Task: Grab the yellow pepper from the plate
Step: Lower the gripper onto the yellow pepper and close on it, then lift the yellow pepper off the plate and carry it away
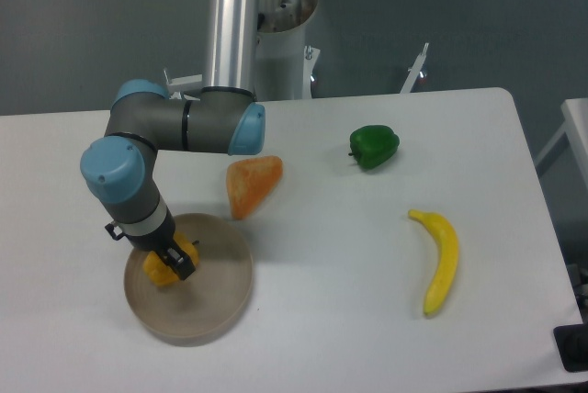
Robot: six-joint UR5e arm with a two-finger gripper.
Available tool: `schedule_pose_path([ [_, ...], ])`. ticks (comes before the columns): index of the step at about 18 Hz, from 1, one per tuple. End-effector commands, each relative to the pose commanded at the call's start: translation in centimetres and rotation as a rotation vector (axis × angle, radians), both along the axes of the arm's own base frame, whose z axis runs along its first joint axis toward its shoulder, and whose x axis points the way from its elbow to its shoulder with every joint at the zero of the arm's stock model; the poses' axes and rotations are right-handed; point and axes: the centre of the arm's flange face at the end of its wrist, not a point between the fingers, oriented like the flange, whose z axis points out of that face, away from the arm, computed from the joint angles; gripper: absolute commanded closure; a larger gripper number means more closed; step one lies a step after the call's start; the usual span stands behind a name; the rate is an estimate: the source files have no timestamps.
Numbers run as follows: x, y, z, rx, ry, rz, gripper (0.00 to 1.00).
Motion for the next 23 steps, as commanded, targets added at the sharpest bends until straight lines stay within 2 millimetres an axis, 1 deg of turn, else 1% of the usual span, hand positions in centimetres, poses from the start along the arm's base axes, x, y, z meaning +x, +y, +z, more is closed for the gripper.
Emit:
schedule_pose_path([
  [1,-0.7,-0.4,1.4,0.013,-0.004,0.013,0.79],
  [2,-2.6,-0.9,2.7,0.023,-0.010,0.041,0.79],
  [4,-4.6,-2.0,5.7,0.048,-0.075,0.071,0.79],
  [5,-6.5,-2.8,7.1,0.052,-0.106,0.093,0.79],
  [6,-8.8,-4.1,9.1,0.048,-0.130,0.126,0.79],
  [8,-11.1,-5.4,10.6,0.032,-0.146,0.157,0.79],
  [10,-14.3,-7.2,12.3,0.022,-0.144,0.142,0.79],
  [13,-17.8,-9.3,13.4,-0.006,-0.144,0.103,0.81],
  [15,-21.6,-11.1,13.8,-0.042,-0.153,0.024,0.80],
  [16,-23.6,-12.2,13.8,-0.062,-0.162,-0.001,0.80],
  [18,-26.0,-13.5,13.5,-0.078,-0.171,-0.070,0.81],
  [20,-28.6,-14.8,13.1,-0.088,-0.175,-0.185,0.81],
  [22,-30.1,-15.4,12.6,-0.093,-0.172,-0.249,0.81],
  [23,-30.2,-15.3,12.5,-0.096,-0.170,-0.272,0.81],
])
